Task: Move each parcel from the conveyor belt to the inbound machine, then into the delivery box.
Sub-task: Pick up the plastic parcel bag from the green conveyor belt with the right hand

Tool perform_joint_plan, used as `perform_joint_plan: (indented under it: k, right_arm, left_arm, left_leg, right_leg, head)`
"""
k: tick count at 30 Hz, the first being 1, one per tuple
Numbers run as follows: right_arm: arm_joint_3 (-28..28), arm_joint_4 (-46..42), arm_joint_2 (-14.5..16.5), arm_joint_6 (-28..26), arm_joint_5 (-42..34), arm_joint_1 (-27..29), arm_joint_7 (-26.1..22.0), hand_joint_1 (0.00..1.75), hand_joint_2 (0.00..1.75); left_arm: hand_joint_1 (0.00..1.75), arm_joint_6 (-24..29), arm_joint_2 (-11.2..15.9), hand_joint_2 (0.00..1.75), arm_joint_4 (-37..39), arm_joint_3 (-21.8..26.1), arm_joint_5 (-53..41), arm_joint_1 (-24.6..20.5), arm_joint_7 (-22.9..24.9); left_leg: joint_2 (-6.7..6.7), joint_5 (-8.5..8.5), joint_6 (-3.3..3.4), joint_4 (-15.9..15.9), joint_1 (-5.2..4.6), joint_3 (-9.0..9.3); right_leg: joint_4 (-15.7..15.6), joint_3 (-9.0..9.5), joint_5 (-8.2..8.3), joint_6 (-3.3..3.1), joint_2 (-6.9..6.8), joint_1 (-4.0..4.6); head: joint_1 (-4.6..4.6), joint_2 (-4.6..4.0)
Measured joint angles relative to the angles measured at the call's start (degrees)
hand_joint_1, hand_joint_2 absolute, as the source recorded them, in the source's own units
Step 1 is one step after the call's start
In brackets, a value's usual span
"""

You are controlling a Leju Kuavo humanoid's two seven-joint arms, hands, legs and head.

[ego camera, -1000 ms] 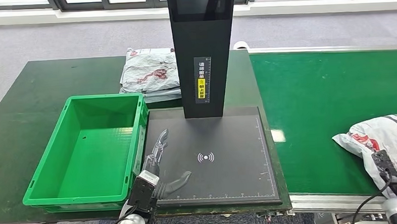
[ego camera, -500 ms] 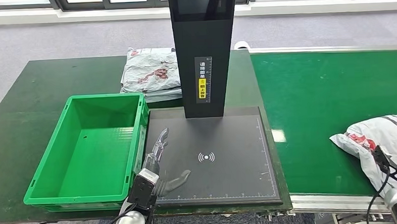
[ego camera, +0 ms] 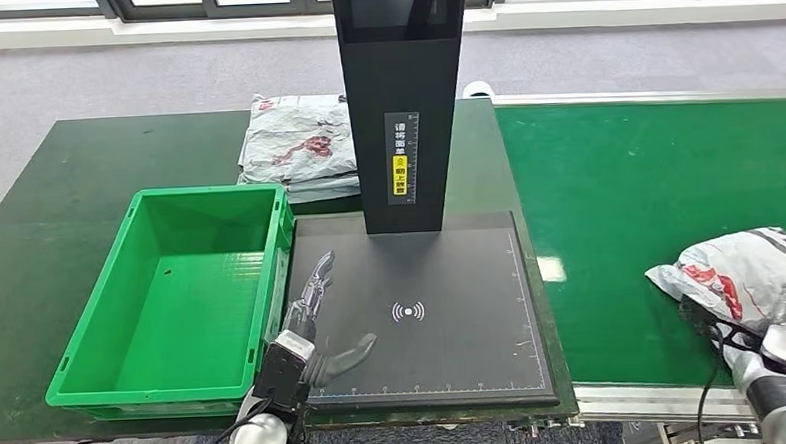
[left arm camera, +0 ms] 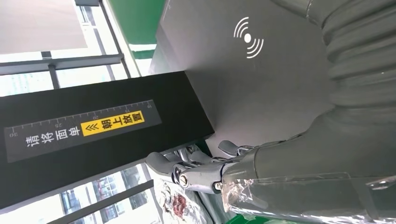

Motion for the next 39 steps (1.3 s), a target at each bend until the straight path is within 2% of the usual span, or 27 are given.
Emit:
perform_joint_plan:
  k: [5,24,35,39]
  right_arm:
    - [0.6,0.5,1.7,2.9,-0.1,-1.4,-2.8,0.0,1.75]
    - [0.6,1.1,2.7,3.5,-0.3,-2.1,-3.5,0.0,1.75]
    - [0.6,1.3,2.8,9.5,-1.2,-2.4,-6.9,0.0,1.75]
    - [0.6,1.6,2.4,16.4,-2.7,-2.2,-5.7,0.0,1.75]
  left_arm:
    - [0.0,-0.7,0.1,1.75,0.0,0.0,0.0,0.0,-0.1]
    - [0.0,-0.9,0.1,1.75,0.0,0.0,0.0,0.0,-0.1]
    - [0.0,-2.7,0.3,1.75,-0.5,0.0,-0.1,0.2,0.1]
    - [0.0,-3.7,0.3,1.75,-0.6,0.0,-0.6,0.2,0.3]
  left_leg:
    - [-0.11,0.06,-0.01,0.0,0.0,-0.01]
    - [-0.15,0.06,-0.01,0.0,0.0,-0.06]
    - [-0.15,0.06,-0.01,0.0,0.0,-0.07]
    - [-0.19,0.06,-0.01,0.0,0.0,-0.04]
  right_leg:
    - [0.0,-0.01,0.0,0.0,-0.13,0.0]
    - [0.0,-0.04,0.0,0.0,-0.16,0.0]
    - [0.0,-0.05,0.0,0.0,-0.17,0.0]
    - [0.0,-0.08,0.0,0.0,-0.21,0.0]
  head:
    - [-0.01,0.01]
    - [0.01,0.0]
    - [0.0,0.0]
    - [-0.01,0.01]
